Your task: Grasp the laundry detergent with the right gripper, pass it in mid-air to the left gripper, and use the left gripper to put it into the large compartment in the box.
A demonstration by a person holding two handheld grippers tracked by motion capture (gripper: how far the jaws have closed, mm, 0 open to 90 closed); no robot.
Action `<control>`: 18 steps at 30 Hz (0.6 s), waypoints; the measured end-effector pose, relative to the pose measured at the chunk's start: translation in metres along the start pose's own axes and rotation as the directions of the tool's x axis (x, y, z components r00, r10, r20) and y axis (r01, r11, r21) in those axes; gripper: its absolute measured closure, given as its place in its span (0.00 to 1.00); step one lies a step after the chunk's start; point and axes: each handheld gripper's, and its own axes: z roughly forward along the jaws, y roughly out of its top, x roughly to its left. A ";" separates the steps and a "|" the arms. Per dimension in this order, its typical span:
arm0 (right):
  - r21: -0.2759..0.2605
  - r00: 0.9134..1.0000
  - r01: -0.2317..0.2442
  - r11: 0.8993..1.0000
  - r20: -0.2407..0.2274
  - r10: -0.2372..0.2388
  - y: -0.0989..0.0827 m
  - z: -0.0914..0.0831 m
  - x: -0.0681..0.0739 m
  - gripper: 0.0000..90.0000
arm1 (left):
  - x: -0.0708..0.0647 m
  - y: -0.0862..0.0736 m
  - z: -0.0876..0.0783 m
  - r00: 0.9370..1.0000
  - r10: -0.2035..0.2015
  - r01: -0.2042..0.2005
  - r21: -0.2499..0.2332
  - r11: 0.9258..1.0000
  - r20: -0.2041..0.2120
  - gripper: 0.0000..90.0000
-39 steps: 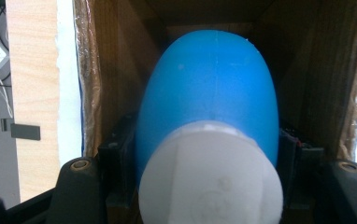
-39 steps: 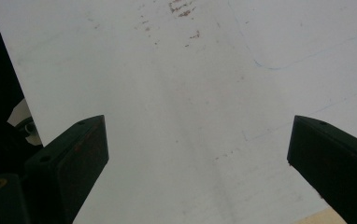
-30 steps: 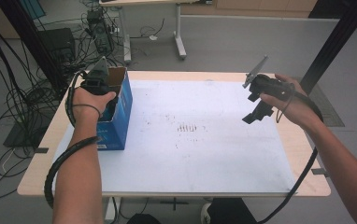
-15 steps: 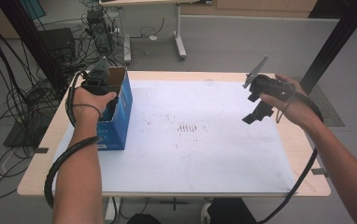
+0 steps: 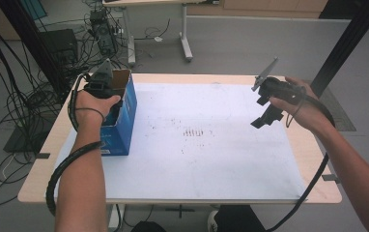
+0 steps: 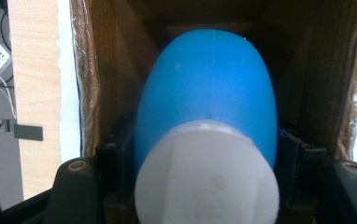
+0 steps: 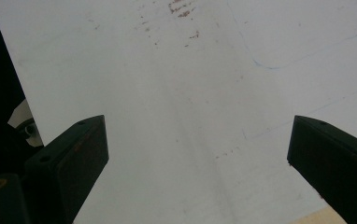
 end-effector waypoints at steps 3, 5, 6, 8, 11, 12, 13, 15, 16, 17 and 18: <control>-0.001 1.000 0.001 1.000 0.000 -0.001 0.000 0.000 0.000 0.06 | 0.000 0.000 -0.001 1.000 0.003 -0.003 -0.003 1.000 0.000 0.35; -0.001 1.000 0.002 1.000 0.000 -0.002 0.001 0.000 0.000 0.06 | 0.000 0.000 -0.003 1.000 0.005 -0.005 -0.007 1.000 -0.002 0.34; -0.001 1.000 0.003 1.000 0.001 -0.003 0.001 0.000 0.000 0.06 | 0.000 0.000 -0.005 1.000 0.004 -0.004 -0.010 1.000 -0.002 0.34; -0.002 1.000 0.005 1.000 0.002 -0.005 0.001 0.000 0.000 0.06 | 0.001 0.000 -0.008 1.000 0.006 -0.006 -0.013 1.000 -0.005 0.33; -0.003 1.000 0.005 1.000 0.003 -0.005 0.002 0.000 0.000 0.06 | 0.000 0.000 -0.012 1.000 0.007 -0.007 -0.023 1.000 -0.010 0.32; -0.006 1.000 0.007 1.000 0.001 -0.007 0.002 0.000 0.000 0.06 | 0.000 0.000 -0.014 1.000 0.008 -0.008 -0.025 1.000 -0.011 0.31; -0.003 1.000 0.007 1.000 0.002 -0.007 0.002 0.000 0.001 0.06 | 0.000 0.000 -0.015 1.000 0.009 -0.009 -0.027 1.000 -0.014 0.31; -0.004 1.000 0.010 1.000 0.002 -0.010 0.003 0.000 0.001 0.06 | 0.000 -0.001 -0.019 1.000 0.012 -0.012 -0.031 0.999 -0.024 0.30; -0.004 1.000 0.009 1.000 0.003 -0.009 0.003 0.000 0.001 0.06 | -0.001 -0.001 -0.021 1.000 0.014 -0.015 -0.033 0.999 -0.025 0.29; -0.005 1.000 0.009 1.000 0.003 -0.008 0.004 0.000 0.001 0.06 | -0.001 -0.002 -0.022 1.000 0.015 -0.016 -0.034 0.999 -0.027 0.29; -0.007 1.000 0.007 1.000 0.002 -0.007 0.004 0.000 0.000 0.06 | -0.001 -0.002 -0.024 0.999 0.019 -0.020 -0.033 0.999 -0.029 0.29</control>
